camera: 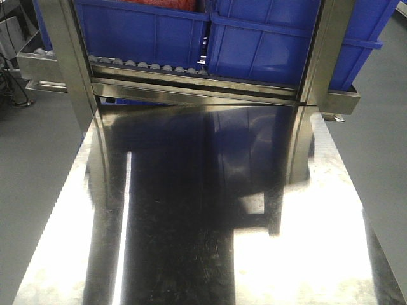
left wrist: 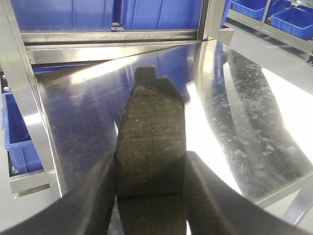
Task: Move and align brake pads A on conveyor
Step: 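Hold both pads raised and turn the base away from the table, then drive along the yellow floor line past the striped cones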
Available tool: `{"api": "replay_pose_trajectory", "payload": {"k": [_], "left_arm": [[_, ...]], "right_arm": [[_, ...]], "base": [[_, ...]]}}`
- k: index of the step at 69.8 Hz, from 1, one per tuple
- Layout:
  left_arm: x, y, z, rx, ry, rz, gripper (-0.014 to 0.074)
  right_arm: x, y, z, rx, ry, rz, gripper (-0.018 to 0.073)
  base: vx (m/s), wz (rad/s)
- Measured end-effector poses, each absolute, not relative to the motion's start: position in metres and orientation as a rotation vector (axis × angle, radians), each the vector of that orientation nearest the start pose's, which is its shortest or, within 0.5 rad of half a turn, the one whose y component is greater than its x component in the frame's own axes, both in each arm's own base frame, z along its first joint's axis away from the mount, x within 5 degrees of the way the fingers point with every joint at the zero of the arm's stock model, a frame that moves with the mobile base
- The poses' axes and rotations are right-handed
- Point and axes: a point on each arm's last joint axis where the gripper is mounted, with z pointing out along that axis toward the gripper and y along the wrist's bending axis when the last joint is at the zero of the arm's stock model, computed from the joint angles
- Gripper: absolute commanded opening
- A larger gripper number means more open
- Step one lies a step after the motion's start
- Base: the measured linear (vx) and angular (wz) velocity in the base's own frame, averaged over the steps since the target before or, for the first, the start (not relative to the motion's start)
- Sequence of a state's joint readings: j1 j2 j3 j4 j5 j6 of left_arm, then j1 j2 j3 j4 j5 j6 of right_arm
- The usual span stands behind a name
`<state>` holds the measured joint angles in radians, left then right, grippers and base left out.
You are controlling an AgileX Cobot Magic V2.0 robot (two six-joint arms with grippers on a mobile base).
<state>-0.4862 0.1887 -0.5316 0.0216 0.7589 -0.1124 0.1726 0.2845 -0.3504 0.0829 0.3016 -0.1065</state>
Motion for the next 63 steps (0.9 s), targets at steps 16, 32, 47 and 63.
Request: {"api": "replay_pose_trajectory", "payload": {"k": [16, 32, 47, 63], "left_arm": [[0.0313, -0.015, 0.309, 0.361, 1.883, -0.381, -0.0006], [0.0313, -0.015, 0.309, 0.361, 1.883, -0.381, -0.0006], [0.0313, -0.015, 0.309, 0.361, 1.883, -0.381, -0.0006], [0.0313, -0.015, 0.3089, 0.361, 1.884, -0.381, -0.0006]], "right_arm": [[0.0727, 0.015, 0.2859, -0.19, 1.708, 0.129, -0.0002], [0.0728, 0.0149, 0.286, -0.189, 1.707, 0.129, -0.0002], [0.0728, 0.015, 0.2858, -0.189, 1.708, 0.129, -0.0002], [0.0728, 0.015, 0.2858, -0.189, 1.708, 0.129, -0.0002]], "base": [[-0.05, 0.21], [-0.16, 0.66], [-0.22, 0.85], [-0.2, 0.78]]}}
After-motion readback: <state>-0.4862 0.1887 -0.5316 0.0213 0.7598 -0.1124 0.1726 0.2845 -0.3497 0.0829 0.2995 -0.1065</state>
